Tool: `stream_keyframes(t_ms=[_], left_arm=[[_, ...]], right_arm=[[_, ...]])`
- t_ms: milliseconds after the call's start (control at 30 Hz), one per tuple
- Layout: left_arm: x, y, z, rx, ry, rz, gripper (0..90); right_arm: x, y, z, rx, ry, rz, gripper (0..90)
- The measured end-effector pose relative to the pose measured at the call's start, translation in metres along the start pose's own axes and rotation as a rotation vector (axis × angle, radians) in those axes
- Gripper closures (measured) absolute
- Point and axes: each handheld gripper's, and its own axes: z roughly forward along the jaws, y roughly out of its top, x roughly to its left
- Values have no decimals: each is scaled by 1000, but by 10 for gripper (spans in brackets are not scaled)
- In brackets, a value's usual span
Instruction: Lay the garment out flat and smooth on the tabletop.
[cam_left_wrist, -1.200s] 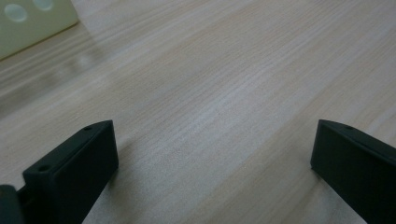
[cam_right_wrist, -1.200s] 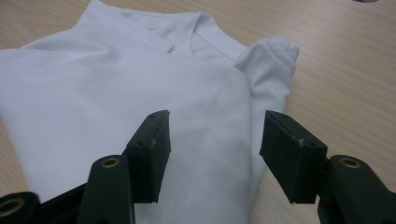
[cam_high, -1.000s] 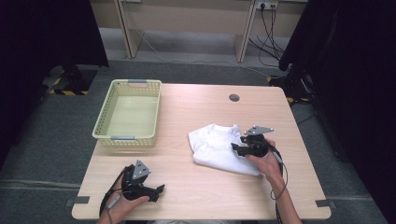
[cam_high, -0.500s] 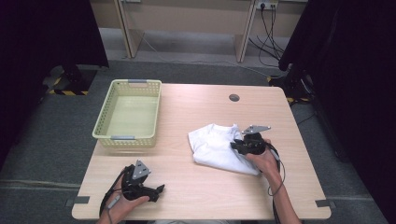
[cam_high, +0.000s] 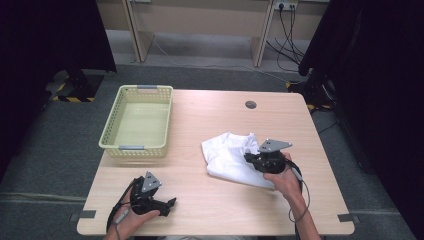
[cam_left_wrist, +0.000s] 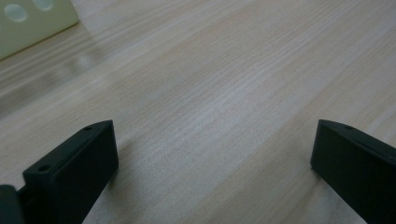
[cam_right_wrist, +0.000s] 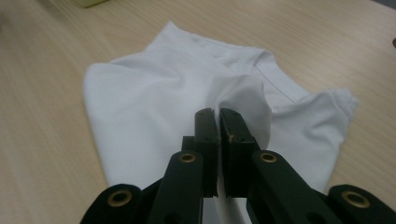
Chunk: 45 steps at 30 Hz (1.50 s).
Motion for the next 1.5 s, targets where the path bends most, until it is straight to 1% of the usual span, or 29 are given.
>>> stream_keyframes(t_ms=[33,67,100,233,367,400,433,467,533,567,600,633,700,767,833,900,1000,1100,1167,1200,1267,1333,1433,1500], left_arm=[[0,0,0,0,0,0,0],[0,0,0,0,0,0,0],[0,0,0,0,0,0,0],[0,0,0,0,0,0,0],[0,0,0,1,1,0,0],[0,0,0,1,1,0,0],[0,0,0,1,1,0,0],[0,0,0,1,1,-1,0],[0,0,0,0,1,-1,0],[0,0,-1,0,1,-1,0],[0,0,-1,1,1,-1,0],[0,0,-1,1,1,-1,0],[0,0,-1,1,1,-1,0],[0,0,-1,1,1,-1,0],[0,0,-1,0,1,-1,0],[0,0,-1,1,1,-1,0],[0,0,-1,1,2,-1,0],[0,0,-1,0,2,1,0],[0,0,-1,1,1,-1,0],[0,0,-1,1,1,-1,0],[0,0,-1,0,1,-1,0],[0,0,0,0,1,-1,0],[0,0,-1,1,2,1,0],[0,0,-1,0,2,1,0]], right_arm=[[5,0,-3,-6,5,-13,867],[16,0,-9,-11,20,-37,866],[16,0,-9,-11,20,-37,866],[36,-3,-22,-30,45,-80,866],[56,-14,-32,-28,88,-108,865],[60,-19,-33,-27,99,-110,864],[67,-27,-36,-18,117,-110,861],[67,-27,-36,-18,117,-110,861],[72,-34,-38,-10,139,-102,849],[73,-36,-39,-5,146,-96,828],[73,-37,-41,-7,145,-86,787],[71,-36,-43,-14,140,-63,749],[65,-32,-50,-36,128,-34,688],[57,-28,-55,-54,98,-3,653],[50,-26,-56,-51,70,17,611],[43,-27,-53,-34,46,45,582],[31,-28,-42,-8,15,98,528],[25,-28,-32,25,1,123,478],[23,-25,-25,41,-14,127,463],[22,-23,-22,47,-20,121,461],[23,-19,-16,54,-7,115,462],[28,-17,-11,62,10,99,463],[37,-14,-9,71,30,73,459],[43,-12,-5,81,35,58,441]])
